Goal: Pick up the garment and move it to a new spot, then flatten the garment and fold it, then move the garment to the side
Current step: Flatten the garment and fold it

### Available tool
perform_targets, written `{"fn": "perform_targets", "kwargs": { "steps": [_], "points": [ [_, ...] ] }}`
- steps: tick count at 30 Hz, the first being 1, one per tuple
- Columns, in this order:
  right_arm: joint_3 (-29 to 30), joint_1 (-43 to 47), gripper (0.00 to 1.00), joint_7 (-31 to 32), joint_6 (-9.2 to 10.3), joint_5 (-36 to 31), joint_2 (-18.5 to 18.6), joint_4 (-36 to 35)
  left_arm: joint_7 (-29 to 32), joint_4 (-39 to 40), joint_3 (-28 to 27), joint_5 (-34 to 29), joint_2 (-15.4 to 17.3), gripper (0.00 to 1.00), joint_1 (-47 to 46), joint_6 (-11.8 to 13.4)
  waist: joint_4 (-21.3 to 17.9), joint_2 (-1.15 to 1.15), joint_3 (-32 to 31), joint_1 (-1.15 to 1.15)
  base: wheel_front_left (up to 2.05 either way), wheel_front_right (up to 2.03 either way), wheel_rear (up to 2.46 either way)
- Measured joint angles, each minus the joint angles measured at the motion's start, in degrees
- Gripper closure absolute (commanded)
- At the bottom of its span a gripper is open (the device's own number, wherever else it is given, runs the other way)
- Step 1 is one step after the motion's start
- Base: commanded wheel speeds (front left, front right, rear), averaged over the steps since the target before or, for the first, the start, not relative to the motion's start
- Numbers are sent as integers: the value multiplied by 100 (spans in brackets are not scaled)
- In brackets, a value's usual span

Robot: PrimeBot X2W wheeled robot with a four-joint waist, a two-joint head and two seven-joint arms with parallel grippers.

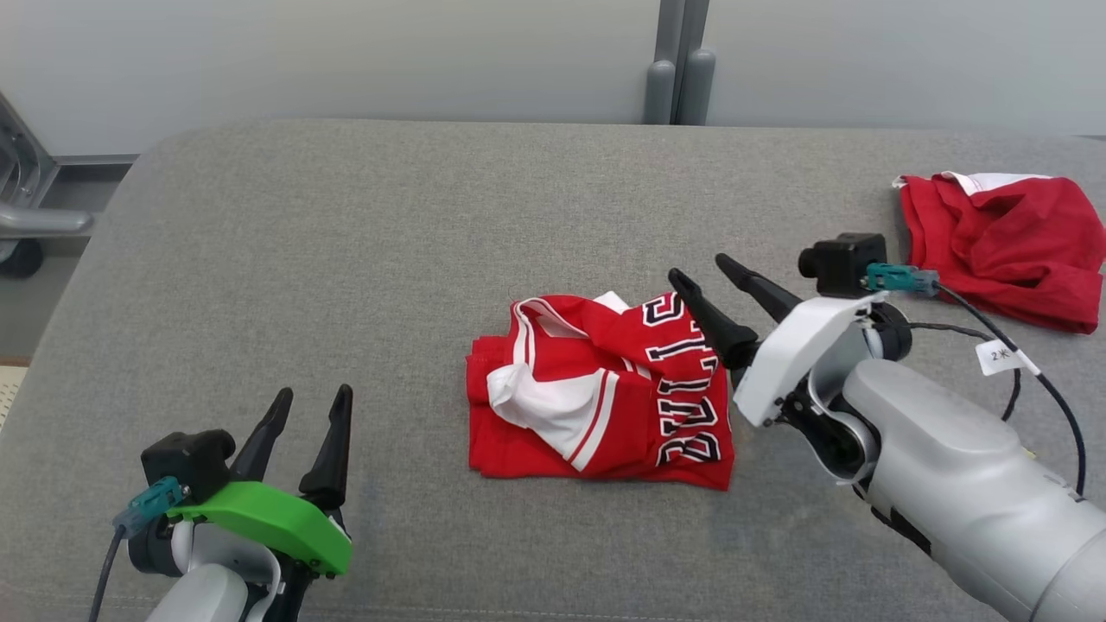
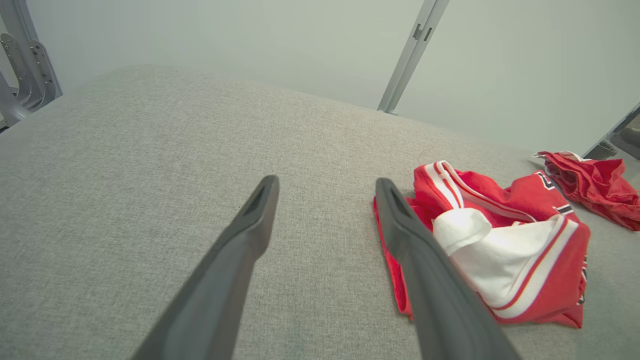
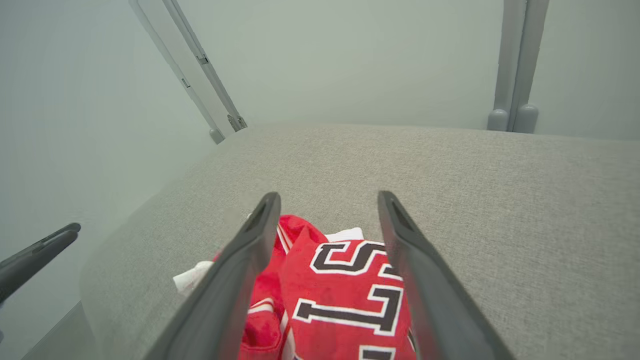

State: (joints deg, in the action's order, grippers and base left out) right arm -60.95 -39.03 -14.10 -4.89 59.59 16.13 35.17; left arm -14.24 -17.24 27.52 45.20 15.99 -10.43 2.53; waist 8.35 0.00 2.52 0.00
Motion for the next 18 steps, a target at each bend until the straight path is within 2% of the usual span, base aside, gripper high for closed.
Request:
{"fn": "perform_targets", "kwargs": {
  "steps": [3,8,18],
  "points": [
    [281,296,0,-1,55,60,207,-74,0,42,32,0,-3,0,0,0,-38,0,9,0,0,0,0],
    [530,681,0,-3,147,93,276,-208,0,81,32,0,-3,0,1,0,-58,0,30,0,0,0,0],
    [644,1096,0,-4,137,63,372,-415,0,113,33,-8,2,0,1,0,-82,0,59,0,0,0,0]
  ]
}}
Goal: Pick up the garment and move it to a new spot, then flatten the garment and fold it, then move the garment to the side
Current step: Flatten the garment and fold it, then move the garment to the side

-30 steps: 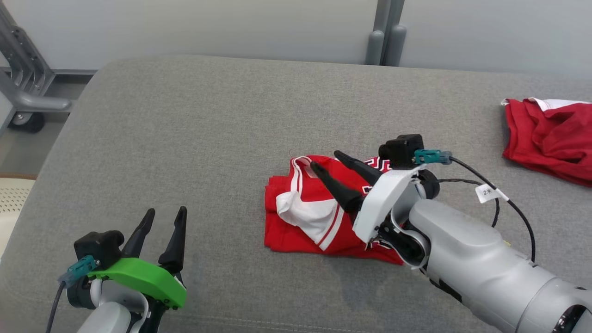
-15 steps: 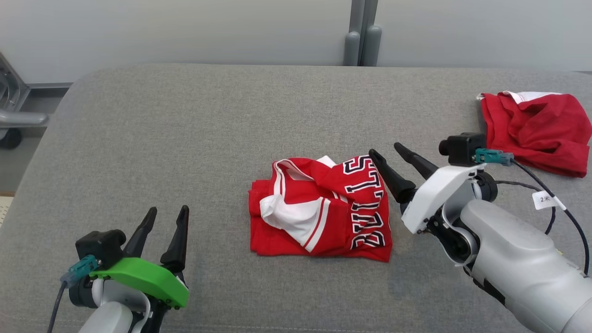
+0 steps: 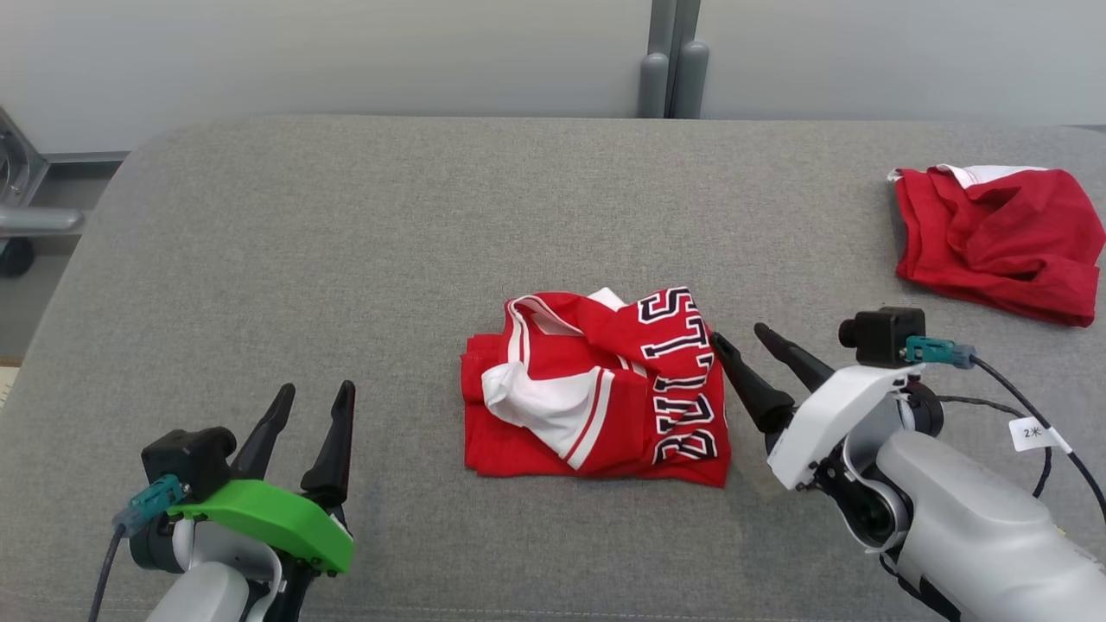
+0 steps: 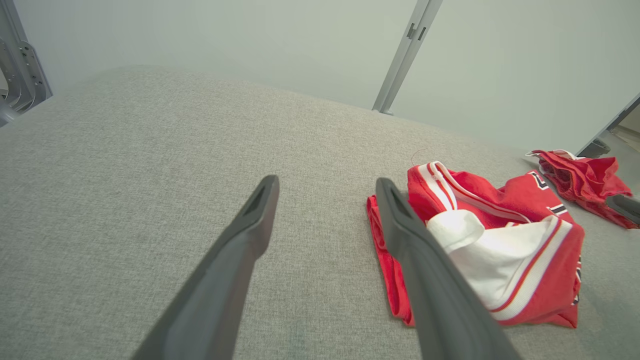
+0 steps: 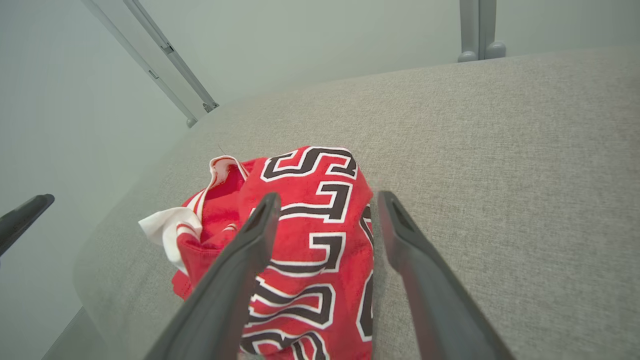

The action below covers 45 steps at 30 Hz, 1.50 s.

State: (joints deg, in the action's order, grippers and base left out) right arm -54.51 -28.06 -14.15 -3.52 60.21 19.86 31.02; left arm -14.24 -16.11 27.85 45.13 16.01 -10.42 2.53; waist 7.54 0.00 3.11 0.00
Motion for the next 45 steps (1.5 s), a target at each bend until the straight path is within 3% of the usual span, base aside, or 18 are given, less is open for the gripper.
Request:
{"fn": "perform_targets", "kwargs": {
  "steps": [10,26,32,33,34,35,36,37,45],
  "points": [
    [-15,166,0,-1,-37,-93,131,209,58,90,45,-2,-1,0,-4,0,134,0,187,0,0,0,0],
    [221,105,0,26,-105,235,-247,856,114,180,45,-20,87,0,-116,-25,517,0,633,0,0,0,0],
    [225,21,0,331,-193,489,-410,1129,116,158,55,-20,81,0,-166,-55,677,0,729,0,0,0,0],
    [220,-4,11,378,-196,506,-428,1162,116,151,38,-20,81,0,-166,-55,699,0,735,0,0,0,0],
    [220,-31,54,412,-201,508,-446,1192,115,145,25,-19,85,0,-166,-55,714,0,739,0,0,0,0],
    [225,-68,54,417,-201,523,-466,1224,115,134,20,-19,87,0,-166,-55,723,0,740,0,0,0,0],
    [233,-94,70,421,-202,548,-486,1249,115,122,20,-19,85,0,-166,-55,727,0,738,0,0,0,0],
    [252,-99,100,420,-202,559,-505,1265,115,111,18,-19,83,0,-166,-55,729,0,733,0,0,0,0],
    [431,-244,100,269,-301,631,-593,1252,108,20,-58,-16,86,0,-165,-52,657,0,650,0,0,0,0]
  ]
}}
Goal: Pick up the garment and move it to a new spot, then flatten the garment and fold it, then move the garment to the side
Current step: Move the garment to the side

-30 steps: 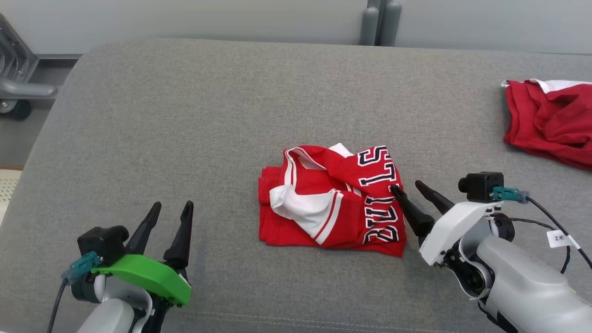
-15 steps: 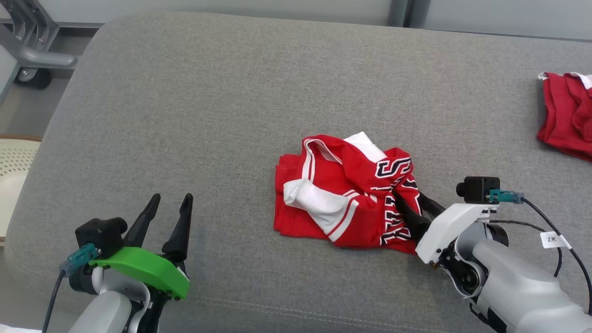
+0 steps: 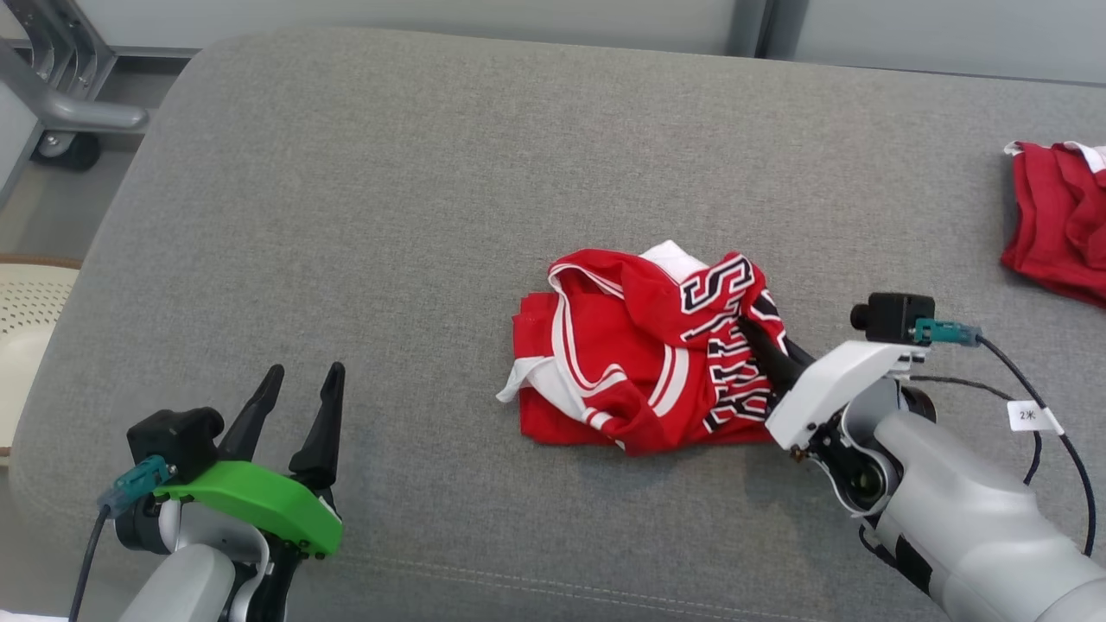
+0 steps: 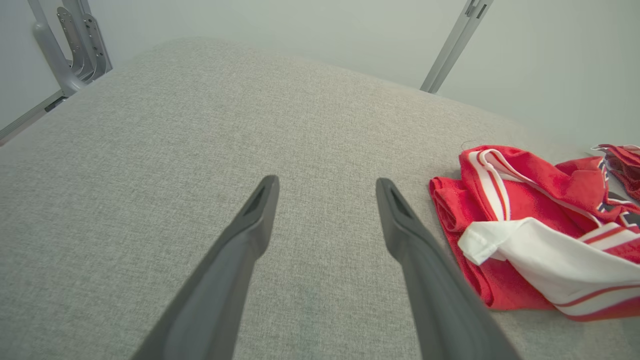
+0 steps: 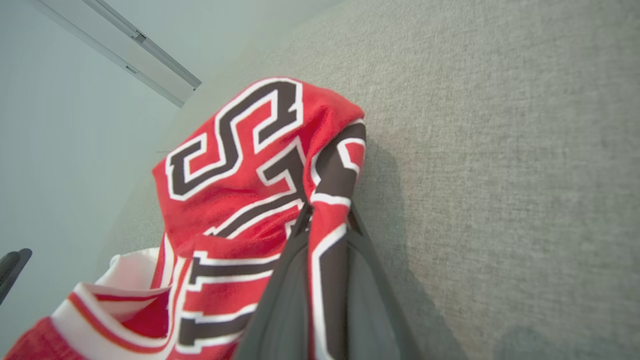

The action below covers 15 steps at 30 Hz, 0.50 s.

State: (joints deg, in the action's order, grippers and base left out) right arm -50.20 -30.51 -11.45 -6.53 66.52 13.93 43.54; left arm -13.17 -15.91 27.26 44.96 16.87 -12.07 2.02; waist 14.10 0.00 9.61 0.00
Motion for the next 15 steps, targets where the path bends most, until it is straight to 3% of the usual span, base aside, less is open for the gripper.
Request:
{"fn": "perform_targets", "kwargs": {
  "steps": [15],
  "points": [
    [259,-327,100,-60,-52,230,183,-324,-8,4,-71,0,2,0,34,1,-486,0,-230,0,0,0,0]
  ]
}}
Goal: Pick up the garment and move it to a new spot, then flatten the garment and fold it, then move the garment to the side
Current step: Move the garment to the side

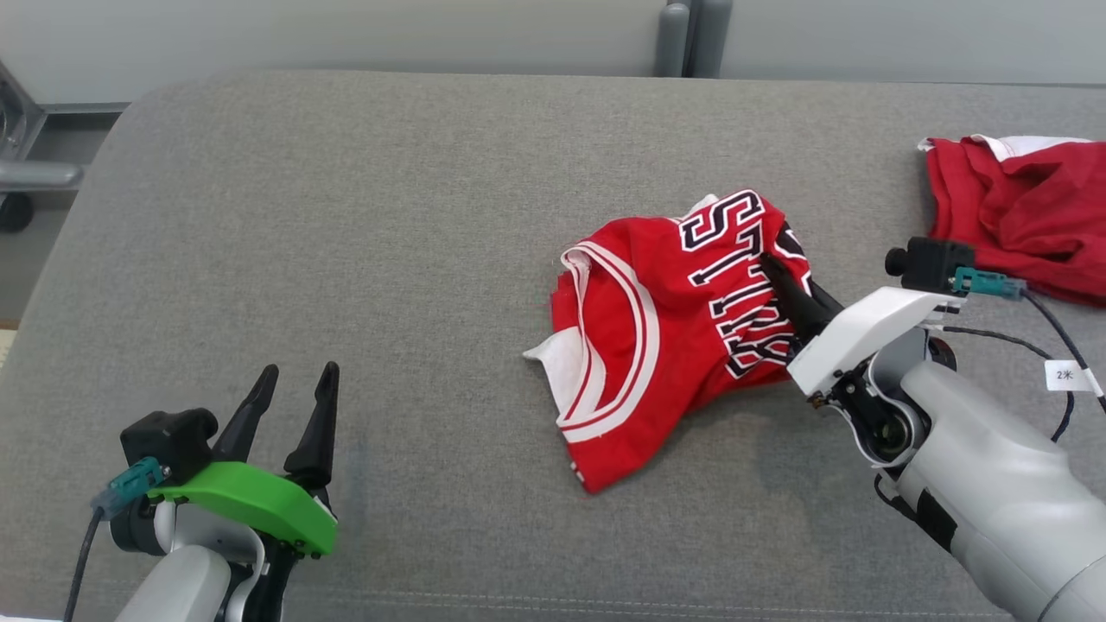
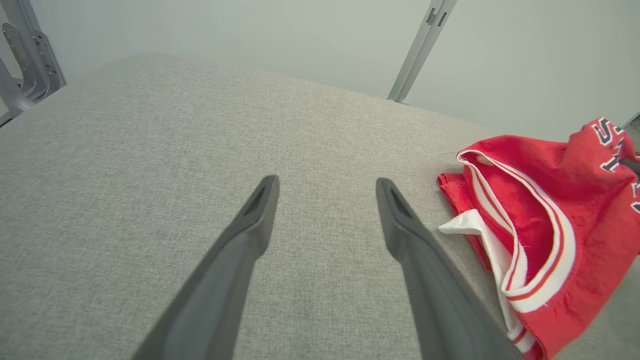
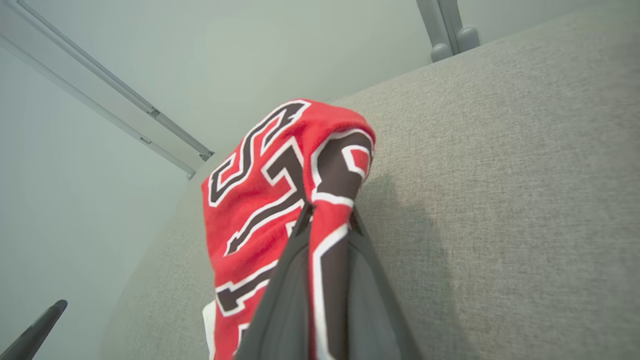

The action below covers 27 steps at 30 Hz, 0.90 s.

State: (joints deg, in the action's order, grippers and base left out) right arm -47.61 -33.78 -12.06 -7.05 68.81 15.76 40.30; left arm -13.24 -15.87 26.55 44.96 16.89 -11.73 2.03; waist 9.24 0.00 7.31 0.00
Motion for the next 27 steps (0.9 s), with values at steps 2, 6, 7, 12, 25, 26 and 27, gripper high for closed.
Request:
{"fn": "perform_targets", "kwargs": {
  "steps": [2,6,7,12,25,26,27],
  "points": [
    [1,-61,100,5,0,0,80,-41,0,21,-7,0,3,0,1,1,-89,0,-16,0,0,0,0],
    [1,-326,100,103,0,-1,274,-160,0,90,-9,0,15,0,1,1,-248,0,-4,0,0,0,0],
    [7,-390,100,134,0,0,327,-213,0,118,-9,-1,20,0,1,1,-281,0,10,0,0,0,0],
    [21,-683,100,380,0,43,570,-396,0,197,-11,-2,46,0,0,1,-402,0,148,0,0,0,0],
    [368,-1358,100,957,0,274,1611,-815,9,570,-98,-46,259,0,-58,8,-658,0,822,0,0,0,0],
    [394,-1414,100,1007,0,321,1667,-848,9,592,-104,-48,268,0,-85,8,-675,0,871,0,0,0,0],
    [400,-1471,100,1055,0,343,1726,-867,9,625,-114,-68,286,0,-121,8,-693,0,921,0,0,0,0]
  ]
}}
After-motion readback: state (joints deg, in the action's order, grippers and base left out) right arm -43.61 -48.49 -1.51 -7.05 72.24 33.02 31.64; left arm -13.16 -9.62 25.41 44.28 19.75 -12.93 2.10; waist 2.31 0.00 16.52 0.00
